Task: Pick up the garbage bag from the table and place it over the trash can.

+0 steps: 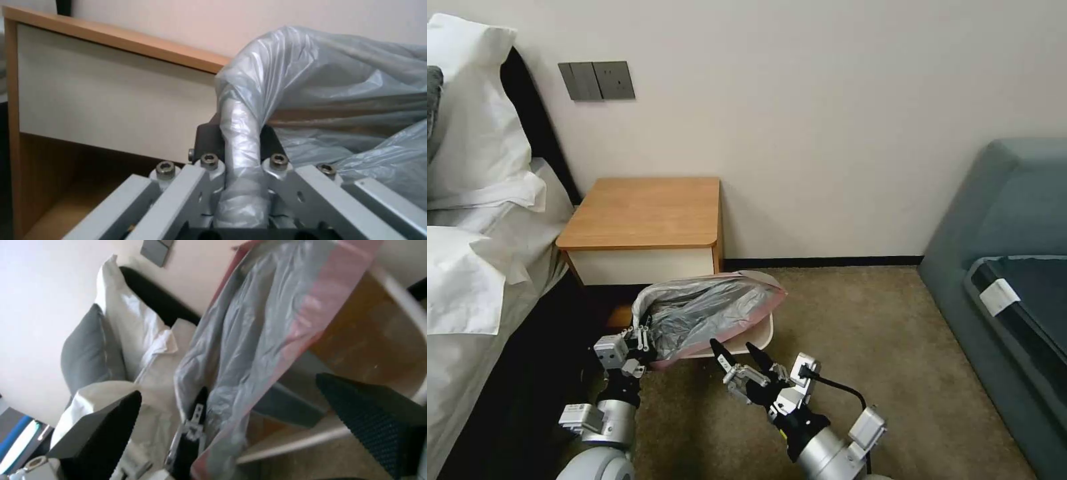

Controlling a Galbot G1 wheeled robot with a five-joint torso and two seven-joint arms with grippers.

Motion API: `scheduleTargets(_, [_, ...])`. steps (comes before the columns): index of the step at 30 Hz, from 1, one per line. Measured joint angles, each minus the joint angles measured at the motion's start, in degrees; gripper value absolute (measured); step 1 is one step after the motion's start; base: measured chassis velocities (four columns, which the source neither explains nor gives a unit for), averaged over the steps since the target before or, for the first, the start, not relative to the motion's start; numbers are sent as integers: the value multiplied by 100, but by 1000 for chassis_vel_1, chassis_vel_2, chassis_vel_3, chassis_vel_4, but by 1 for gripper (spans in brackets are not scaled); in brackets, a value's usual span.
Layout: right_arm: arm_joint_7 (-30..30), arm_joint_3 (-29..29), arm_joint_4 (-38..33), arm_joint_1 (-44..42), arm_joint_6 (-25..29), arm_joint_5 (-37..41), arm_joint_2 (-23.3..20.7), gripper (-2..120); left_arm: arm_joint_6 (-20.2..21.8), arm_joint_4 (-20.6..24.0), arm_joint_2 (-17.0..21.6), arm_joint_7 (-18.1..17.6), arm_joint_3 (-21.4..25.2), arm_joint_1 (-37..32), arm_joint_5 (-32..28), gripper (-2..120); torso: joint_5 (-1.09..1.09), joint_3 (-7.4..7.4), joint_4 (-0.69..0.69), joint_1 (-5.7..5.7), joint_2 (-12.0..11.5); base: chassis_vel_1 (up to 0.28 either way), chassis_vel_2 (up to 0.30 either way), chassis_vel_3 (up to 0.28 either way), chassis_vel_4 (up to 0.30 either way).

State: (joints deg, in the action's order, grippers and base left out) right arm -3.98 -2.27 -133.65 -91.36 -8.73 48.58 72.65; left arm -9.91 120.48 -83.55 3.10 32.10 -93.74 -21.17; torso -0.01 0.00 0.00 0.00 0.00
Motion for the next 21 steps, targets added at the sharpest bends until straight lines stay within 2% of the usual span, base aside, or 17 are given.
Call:
scheduleTargets(15, [59,-120,606,439,25,33,196,98,9,100,7,54,-24,-58,1,3,0,0,0,0,0,0,0,0,0])
scheduleTargets(20, [113,-124,640,520,26,29,236,91,9,101,-4,75,-29,-107,27,3,0,0,0,0,0,0,0,0,0])
scheduleTargets(21, [130,-122,652,526,27,18,246,84,9,101,-6,75,-29,-116,34,3,0,0,0,0,0,0,0,0,0])
